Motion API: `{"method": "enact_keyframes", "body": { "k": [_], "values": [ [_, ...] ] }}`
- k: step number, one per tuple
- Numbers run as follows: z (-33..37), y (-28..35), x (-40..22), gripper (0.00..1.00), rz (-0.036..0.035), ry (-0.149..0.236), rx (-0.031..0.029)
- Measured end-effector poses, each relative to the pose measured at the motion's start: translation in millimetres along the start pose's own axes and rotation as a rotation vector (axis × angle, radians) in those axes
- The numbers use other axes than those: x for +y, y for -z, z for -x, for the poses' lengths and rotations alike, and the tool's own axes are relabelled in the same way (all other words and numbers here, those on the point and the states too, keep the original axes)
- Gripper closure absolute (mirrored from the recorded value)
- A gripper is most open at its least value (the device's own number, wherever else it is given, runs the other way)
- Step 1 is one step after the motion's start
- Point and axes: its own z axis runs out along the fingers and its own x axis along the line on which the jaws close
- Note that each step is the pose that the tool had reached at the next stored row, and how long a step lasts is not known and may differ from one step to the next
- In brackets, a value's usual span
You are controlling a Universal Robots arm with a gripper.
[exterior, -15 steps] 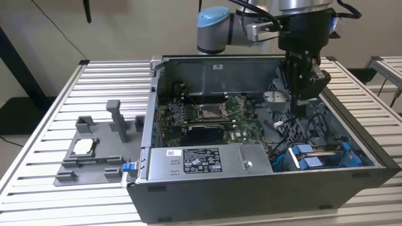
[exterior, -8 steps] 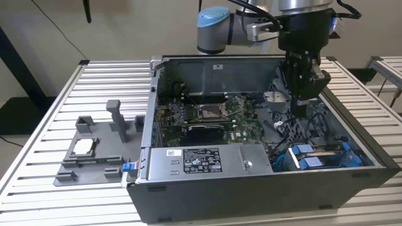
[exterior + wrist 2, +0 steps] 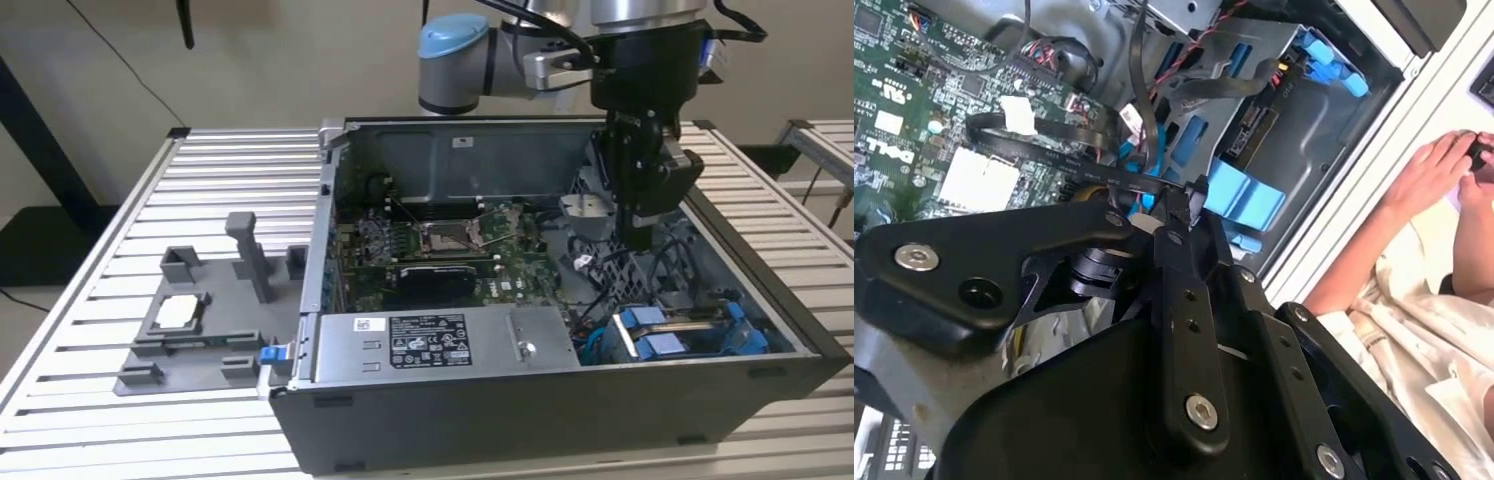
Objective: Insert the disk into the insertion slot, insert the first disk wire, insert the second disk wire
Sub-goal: 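Insert the second disk wire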
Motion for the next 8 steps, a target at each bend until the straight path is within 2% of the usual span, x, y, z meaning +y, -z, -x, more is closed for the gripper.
{"method": "enact_keyframes", "body": {
  "k": [6, 8],
  "values": [
    [-0.3, -1.2, 0.3, 0.76, -0.0005, 0.0, -0.0006],
    [-1.1, -1.4, 0.2, 0.84, -0.0004, 0.0, -0.0019]
  ]
}}
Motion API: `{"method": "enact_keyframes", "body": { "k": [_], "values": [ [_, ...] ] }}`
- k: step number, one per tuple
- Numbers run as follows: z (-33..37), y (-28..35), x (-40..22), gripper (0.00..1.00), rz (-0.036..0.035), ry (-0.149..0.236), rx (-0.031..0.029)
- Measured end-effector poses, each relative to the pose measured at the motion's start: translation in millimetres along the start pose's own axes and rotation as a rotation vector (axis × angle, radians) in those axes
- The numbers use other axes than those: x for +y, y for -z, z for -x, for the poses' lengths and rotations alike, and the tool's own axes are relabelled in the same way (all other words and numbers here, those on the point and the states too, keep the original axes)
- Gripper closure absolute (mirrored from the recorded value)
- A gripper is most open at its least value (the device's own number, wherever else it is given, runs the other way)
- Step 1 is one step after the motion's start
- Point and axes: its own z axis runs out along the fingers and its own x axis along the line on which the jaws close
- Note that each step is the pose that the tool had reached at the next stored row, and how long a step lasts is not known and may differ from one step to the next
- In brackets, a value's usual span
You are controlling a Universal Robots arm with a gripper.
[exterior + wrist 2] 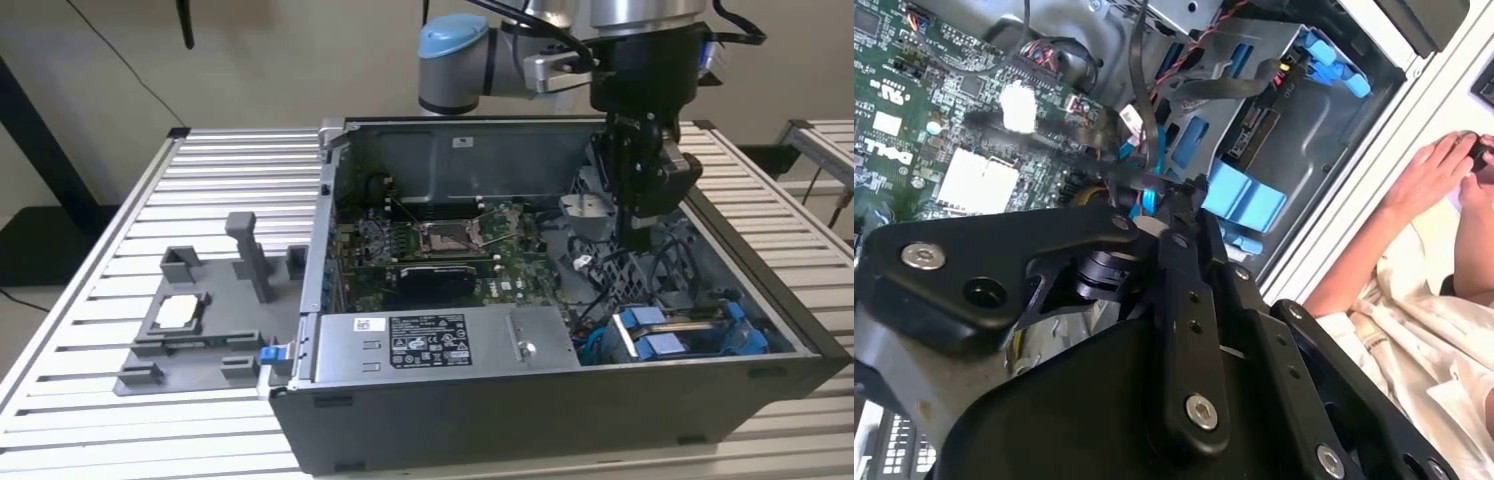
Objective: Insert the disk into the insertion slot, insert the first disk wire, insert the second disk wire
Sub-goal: 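Insert the second disk wire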
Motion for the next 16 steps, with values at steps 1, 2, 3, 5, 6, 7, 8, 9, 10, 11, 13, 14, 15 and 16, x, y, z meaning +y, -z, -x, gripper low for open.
{"method": "enact_keyframes", "body": {
  "k": [1, 2, 3, 5, 6, 7, 8, 9, 10, 11, 13, 14, 15, 16],
  "values": [
    [-0.5, -0.2, 0.0, 0.84, 0.0, 0.0, -0.0006],
    [-1.1, -0.4, 0.0, 0.84, 0.0, 0.0, -0.0009],
    [-1.7, -0.7, 0.1, 0.84, 0.0, 0.0, -0.0011],
    [-3.9, -1.4, 0.1, 0.84, 0.0, 0.0, -0.001],
    [-5.1, -1.8, 0.1, 0.84, 0.0, 0.0, -0.0012],
    [-8.2, -3.6, 0.3, 0.85, 0.0002, -0.001, -0.0013],
    [-9.4, -4.6, 0.4, 0.85, 0.0003, -0.001, -0.0012],
    [-11.2, -5.9, 0.5, 0.85, 0.0005, -0.001, -0.0016],
    [-13.2, -7.3, 0.7, 0.85, 0.0005, -0.002, -0.0033],
    [-15.1, -8.8, 0.8, 0.85, 0.0006, -0.002, -0.0063],
    [-18.6, -11.5, 1.1, 0.85, 0.0012, -0.005, -0.0232],
    [-19.9, -12.2, 1.2, 0.85, 0.0017, -0.007, -0.0401],
    [-20.9, -12.6, 1.2, 0.85, 0.0022, -0.01, -0.0568],
    [-21.9, -13.0, 1.2, 0.85, 0.0027, -0.013, -0.0749]
  ]
}}
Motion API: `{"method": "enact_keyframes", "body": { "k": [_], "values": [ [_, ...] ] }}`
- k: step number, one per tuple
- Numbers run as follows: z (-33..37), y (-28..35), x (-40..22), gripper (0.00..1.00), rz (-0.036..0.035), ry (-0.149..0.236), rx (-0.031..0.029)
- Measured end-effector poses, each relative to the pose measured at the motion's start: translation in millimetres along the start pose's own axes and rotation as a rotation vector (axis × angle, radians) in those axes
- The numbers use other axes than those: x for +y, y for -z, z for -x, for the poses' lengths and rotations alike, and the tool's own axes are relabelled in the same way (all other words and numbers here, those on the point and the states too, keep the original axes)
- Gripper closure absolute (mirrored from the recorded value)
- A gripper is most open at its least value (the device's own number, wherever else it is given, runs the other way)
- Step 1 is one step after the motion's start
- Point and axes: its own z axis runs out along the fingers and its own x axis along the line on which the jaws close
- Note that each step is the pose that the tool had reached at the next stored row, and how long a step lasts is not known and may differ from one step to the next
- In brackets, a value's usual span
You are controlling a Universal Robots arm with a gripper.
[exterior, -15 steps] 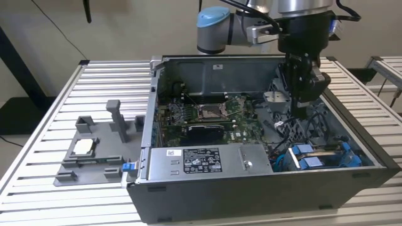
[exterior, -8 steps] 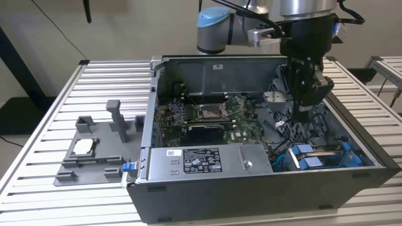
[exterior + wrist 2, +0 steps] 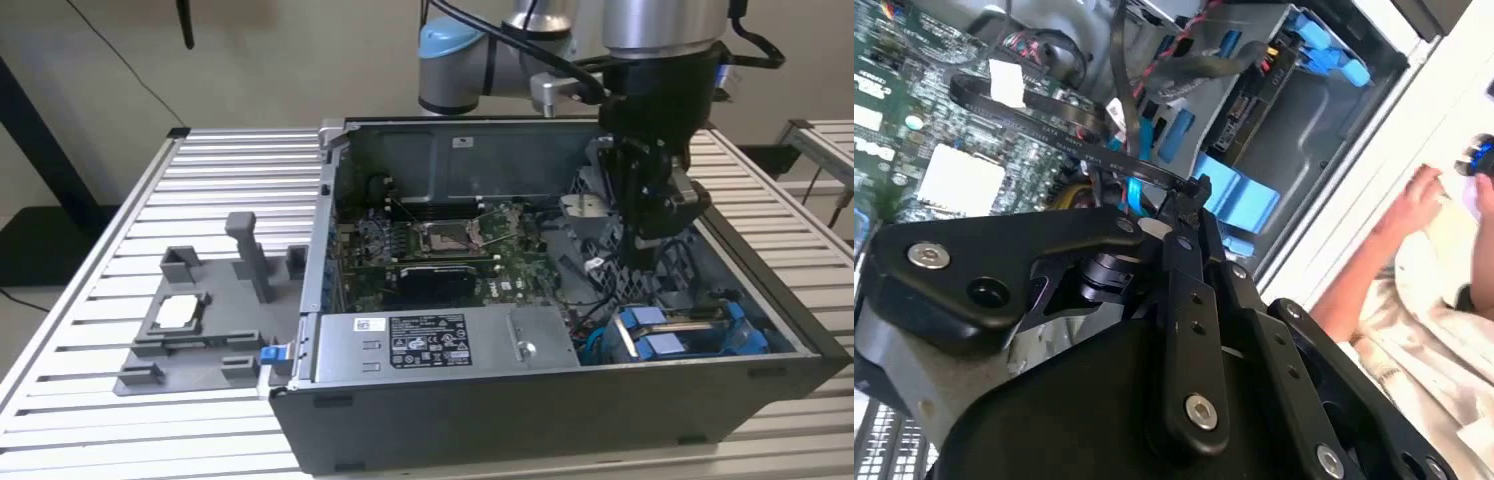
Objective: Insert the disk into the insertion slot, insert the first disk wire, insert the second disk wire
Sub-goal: 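Insert the second disk wire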
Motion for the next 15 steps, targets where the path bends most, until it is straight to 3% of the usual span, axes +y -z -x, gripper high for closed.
{"method": "enact_keyframes", "body": {
  "k": [3, 4, 11, 15],
  "values": [
    [-3.0, -0.9, 0.0, 0.85, 0.0015, -0.008, -0.0543],
    [-4.4, -1.4, 0.0, 0.85, 0.0019, -0.01, -0.0659],
    [-17.1, -5.4, -4.1, 0.85, 0.0048, -0.013, -0.089],
    [-25.5, -8.5, -9.7, 0.85, 0.0108, -0.013, -0.097]
  ]
}}
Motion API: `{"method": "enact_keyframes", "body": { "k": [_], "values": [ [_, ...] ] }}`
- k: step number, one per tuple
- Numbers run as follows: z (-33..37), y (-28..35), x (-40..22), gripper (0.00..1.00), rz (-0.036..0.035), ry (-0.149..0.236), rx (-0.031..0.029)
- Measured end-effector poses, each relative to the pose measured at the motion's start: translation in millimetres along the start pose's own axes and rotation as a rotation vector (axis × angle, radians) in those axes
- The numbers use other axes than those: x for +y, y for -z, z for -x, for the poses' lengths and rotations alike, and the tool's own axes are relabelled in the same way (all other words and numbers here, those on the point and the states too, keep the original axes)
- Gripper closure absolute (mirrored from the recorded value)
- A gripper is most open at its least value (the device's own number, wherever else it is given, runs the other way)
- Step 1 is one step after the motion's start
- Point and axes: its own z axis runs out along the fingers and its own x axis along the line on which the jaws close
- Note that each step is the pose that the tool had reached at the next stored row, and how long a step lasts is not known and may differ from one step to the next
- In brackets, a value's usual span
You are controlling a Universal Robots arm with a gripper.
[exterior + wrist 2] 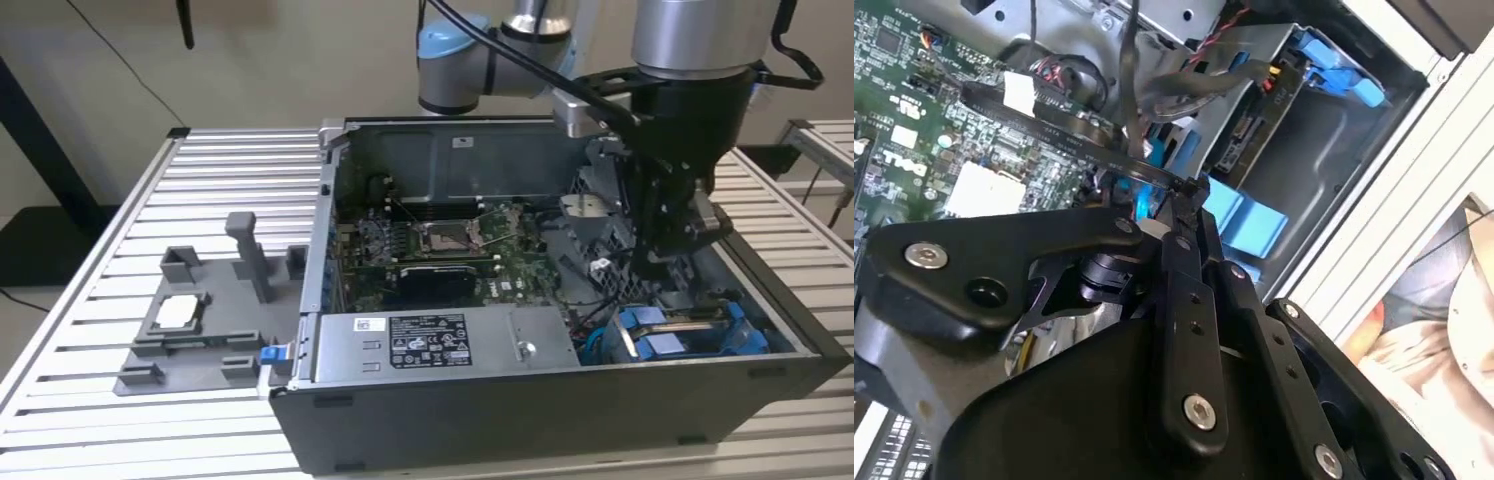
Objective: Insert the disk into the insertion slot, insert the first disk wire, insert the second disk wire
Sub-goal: 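Insert the second disk wire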
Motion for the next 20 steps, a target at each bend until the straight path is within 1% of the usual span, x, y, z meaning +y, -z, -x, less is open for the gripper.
{"method": "enact_keyframes", "body": {
  "k": [7, 10, 12, 13, 14, 15, 17, 18, 19, 20],
  "values": [
    [-14.0, -4.7, -11.6, 0.85, 0.0145, 0.001, -0.0112],
    [-17.7, -6.7, -19.5, 0.85, 0.0232, 0.002, -0.0119],
    [-19.0, -7.7, -23.5, 0.85, 0.0255, 0.002, -0.0118],
    [-19.7, -8.4, -24.5, 0.85, 0.0254, 0.002, -0.0123],
    [-20.4, -8.9, -24.9, 0.85, 0.0258, 0.002, -0.0173],
    [-20.9, -9.4, -25.0, 0.85, 0.026, 0.0, -0.0285],
    [-22.4, -10.4, -25.4, 0.85, 0.0268, -0.004, -0.0567],
    [-23.2, -10.8, -26.1, 0.85, 0.0272, -0.005, -0.0668],
    [-23.9, -11.2, -27.5, 0.85, 0.0293, -0.005, -0.0715],
    [-24.7, -11.7, -29.4, 0.85, 0.0336, -0.005, -0.074]
  ]
}}
